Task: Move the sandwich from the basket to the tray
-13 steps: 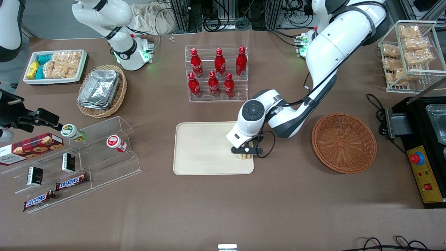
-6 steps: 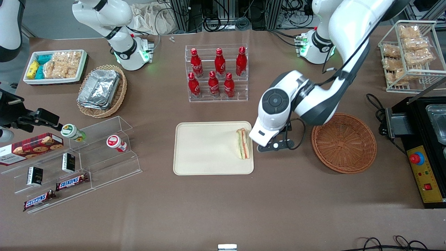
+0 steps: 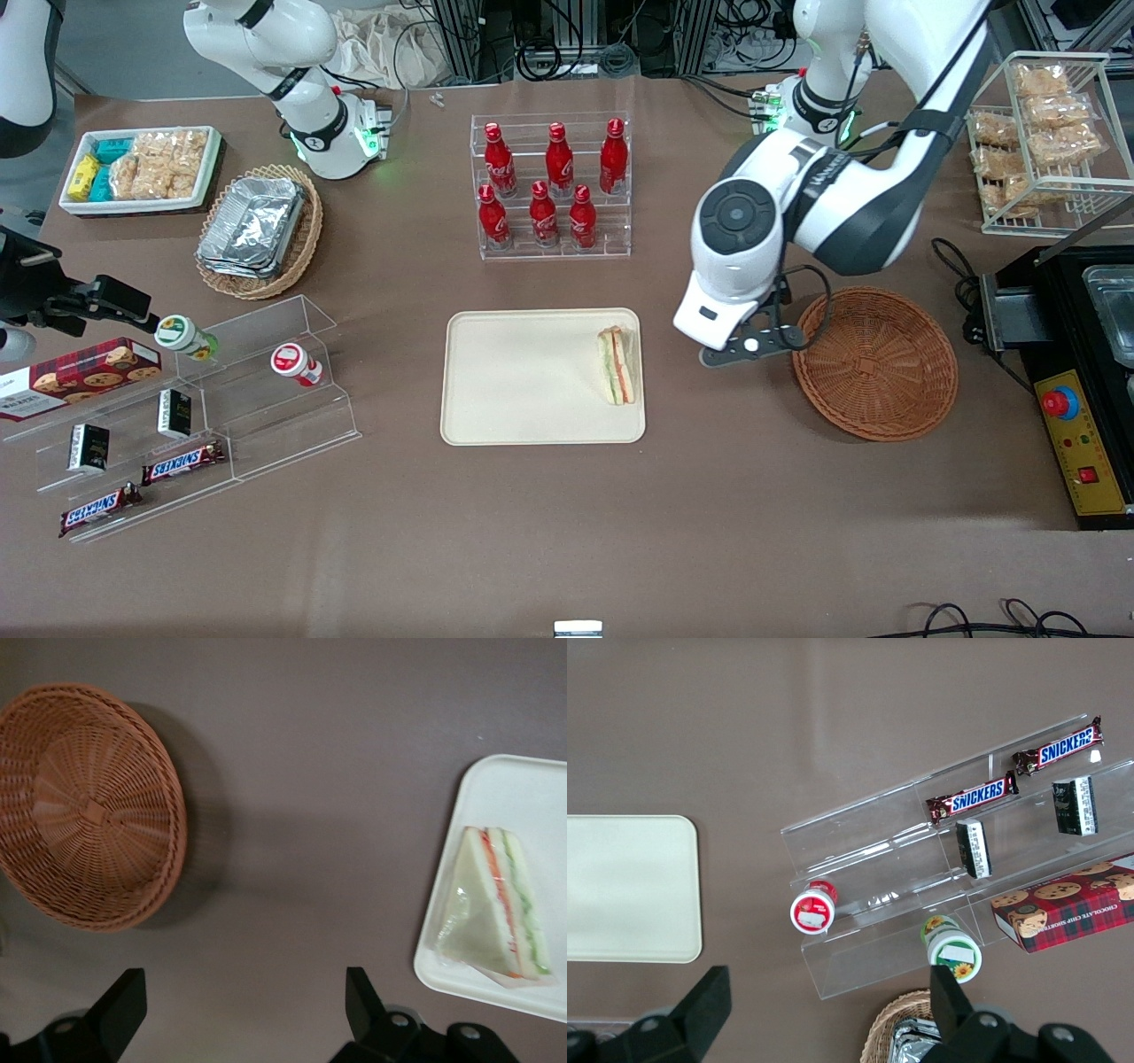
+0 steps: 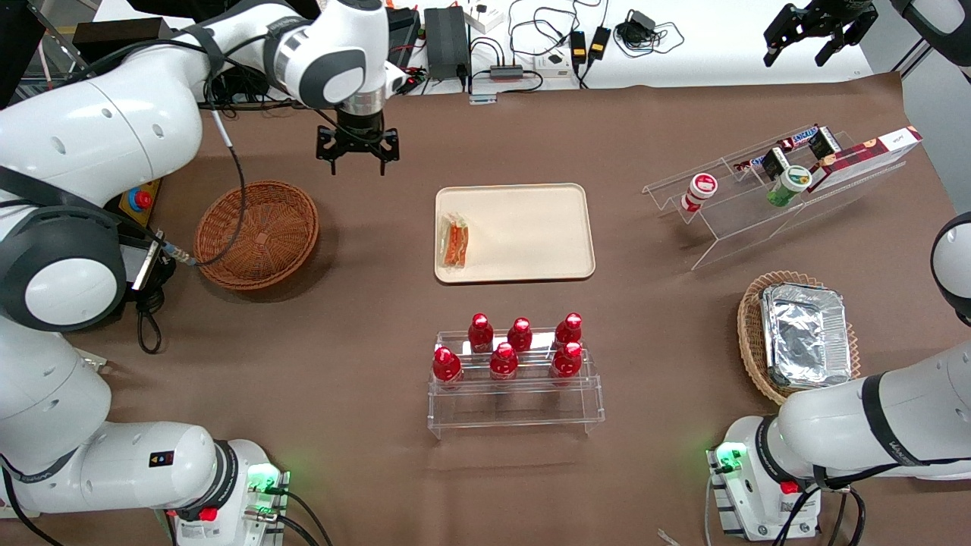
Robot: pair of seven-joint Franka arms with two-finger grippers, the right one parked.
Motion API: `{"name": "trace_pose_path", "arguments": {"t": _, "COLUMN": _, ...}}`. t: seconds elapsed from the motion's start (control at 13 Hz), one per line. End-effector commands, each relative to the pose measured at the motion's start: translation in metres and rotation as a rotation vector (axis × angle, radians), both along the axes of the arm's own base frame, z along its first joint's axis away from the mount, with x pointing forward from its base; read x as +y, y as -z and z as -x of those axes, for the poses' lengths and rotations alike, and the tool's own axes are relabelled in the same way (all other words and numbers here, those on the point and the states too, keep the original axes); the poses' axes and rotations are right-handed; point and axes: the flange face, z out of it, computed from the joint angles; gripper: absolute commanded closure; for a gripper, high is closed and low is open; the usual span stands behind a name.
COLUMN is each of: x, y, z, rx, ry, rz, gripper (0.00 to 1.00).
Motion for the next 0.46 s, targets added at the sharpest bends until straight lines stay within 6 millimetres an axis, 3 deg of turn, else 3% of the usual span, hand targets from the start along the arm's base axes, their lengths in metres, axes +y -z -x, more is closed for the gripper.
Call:
{"name": "trace_pose_path", "arguments": {"t": 0.0, "x": 0.033, "y": -0.011, "z": -0.007, "rx": 0.01, "ry": 0.003, "rz": 0.001, "gripper": 0.0}}
{"name": "trace_pose_path", "arguments": {"t": 0.38, "x": 0.084, "y": -0.023, "z": -0.028, "rx": 0.009, "ry": 0.025, "rz": 0.009, "gripper": 0.0}}
